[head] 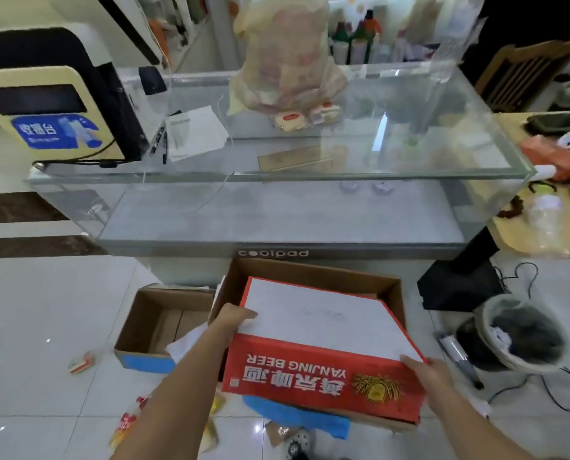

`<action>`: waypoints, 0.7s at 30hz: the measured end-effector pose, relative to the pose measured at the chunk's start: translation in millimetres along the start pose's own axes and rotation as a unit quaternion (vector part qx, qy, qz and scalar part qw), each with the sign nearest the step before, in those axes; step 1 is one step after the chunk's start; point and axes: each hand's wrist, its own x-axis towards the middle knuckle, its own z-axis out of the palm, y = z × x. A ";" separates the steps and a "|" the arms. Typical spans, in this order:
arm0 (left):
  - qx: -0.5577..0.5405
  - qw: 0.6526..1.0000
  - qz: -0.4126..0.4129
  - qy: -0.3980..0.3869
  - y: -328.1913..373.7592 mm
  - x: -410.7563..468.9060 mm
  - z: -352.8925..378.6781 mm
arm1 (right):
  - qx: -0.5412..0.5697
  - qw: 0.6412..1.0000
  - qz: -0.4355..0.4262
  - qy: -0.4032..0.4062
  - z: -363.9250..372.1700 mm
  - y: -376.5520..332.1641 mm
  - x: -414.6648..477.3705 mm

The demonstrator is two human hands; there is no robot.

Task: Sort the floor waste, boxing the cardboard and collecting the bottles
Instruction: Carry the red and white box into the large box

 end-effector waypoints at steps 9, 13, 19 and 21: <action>-0.008 0.996 -0.027 -0.088 33.5 47.2 -27.3 | -0.030 0.999 -0.012 0.020 55.9 -35.4 15.8; 0.051 0.994 -0.005 -0.100 32.6 69.7 -39.5 | -0.088 0.995 -0.035 0.033 80.2 -56.2 8.5; 0.180 0.982 0.052 -0.009 20.4 107.9 -25.3 | -0.146 0.986 -0.039 0.073 116.0 -88.5 -1.5; 0.200 0.978 0.053 0.012 15.0 127.4 -25.2 | -0.155 0.984 -0.048 0.073 128.2 -96.7 6.9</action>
